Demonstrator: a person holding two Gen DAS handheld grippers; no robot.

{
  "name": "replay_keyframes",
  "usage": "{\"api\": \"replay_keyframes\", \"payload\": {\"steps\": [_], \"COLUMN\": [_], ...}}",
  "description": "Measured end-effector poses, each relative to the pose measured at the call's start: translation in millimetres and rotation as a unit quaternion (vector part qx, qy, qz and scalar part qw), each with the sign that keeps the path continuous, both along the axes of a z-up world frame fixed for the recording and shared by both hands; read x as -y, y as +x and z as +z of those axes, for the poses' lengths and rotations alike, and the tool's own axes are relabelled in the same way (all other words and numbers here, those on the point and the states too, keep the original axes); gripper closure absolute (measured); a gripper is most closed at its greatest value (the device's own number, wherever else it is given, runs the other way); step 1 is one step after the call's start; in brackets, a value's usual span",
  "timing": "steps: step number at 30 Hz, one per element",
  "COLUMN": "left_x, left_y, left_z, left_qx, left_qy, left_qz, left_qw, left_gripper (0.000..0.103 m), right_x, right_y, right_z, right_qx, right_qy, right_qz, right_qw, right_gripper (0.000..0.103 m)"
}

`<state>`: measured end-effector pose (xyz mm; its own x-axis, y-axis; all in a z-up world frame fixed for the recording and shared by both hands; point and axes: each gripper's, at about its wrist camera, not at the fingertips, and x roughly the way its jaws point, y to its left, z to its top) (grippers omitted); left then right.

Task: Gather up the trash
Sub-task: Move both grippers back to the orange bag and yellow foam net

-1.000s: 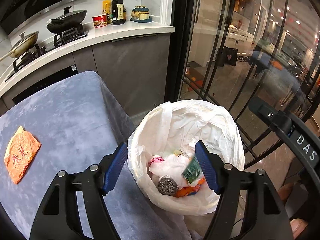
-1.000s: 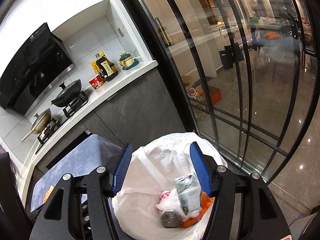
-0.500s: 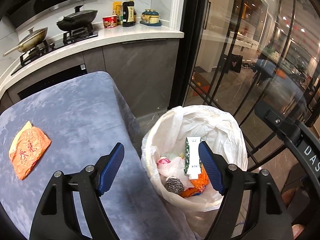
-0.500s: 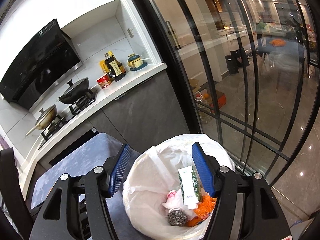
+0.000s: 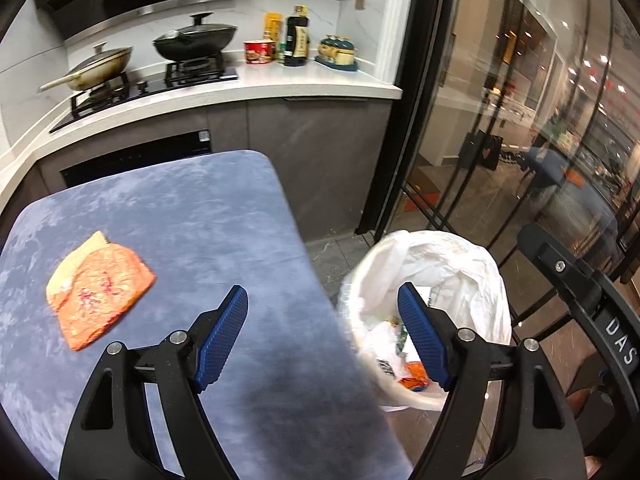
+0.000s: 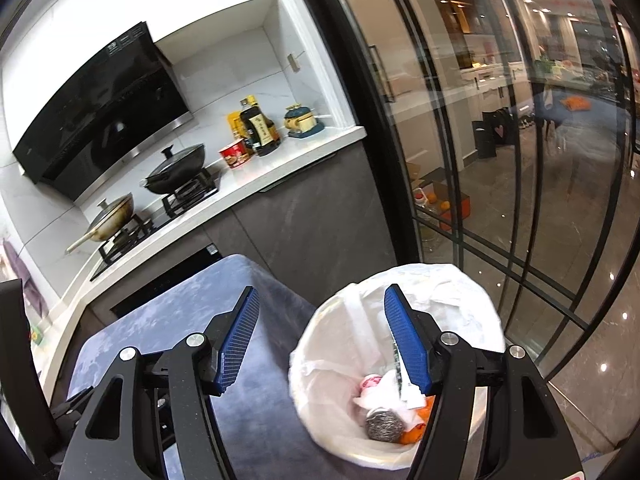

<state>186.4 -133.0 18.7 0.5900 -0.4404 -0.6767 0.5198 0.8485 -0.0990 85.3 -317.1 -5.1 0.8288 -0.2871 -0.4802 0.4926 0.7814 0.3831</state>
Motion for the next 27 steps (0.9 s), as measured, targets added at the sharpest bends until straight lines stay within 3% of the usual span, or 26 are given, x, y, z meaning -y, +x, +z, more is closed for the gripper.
{"api": "replay_keyframes", "payload": {"steps": [5, 12, 20, 27], "left_x": [-39, -113, -213, -286], "left_y": [11, 32, 59, 76], "left_z": [5, 5, -5, -22], "left_qx": [0.003, 0.003, -0.009, -0.023], "left_qy": [-0.008, -0.010, -0.008, -0.006], "left_qz": [0.034, 0.093, 0.173, 0.225], "left_qw": [0.9994, 0.9956, 0.9849, 0.9740], "left_gripper": [0.023, 0.023, 0.022, 0.022], "right_x": [-30, -91, -170, -237], "right_y": [14, 47, 87, 123], "right_z": [3, 3, -12, -30], "right_qx": [-0.004, -0.015, -0.035, -0.056], "right_qy": [-0.005, -0.012, -0.010, -0.008], "right_qz": [0.027, 0.083, 0.148, 0.192], "right_qw": [1.000, 0.996, 0.988, 0.980], "right_gripper": [0.040, 0.040, 0.040, 0.029]}}
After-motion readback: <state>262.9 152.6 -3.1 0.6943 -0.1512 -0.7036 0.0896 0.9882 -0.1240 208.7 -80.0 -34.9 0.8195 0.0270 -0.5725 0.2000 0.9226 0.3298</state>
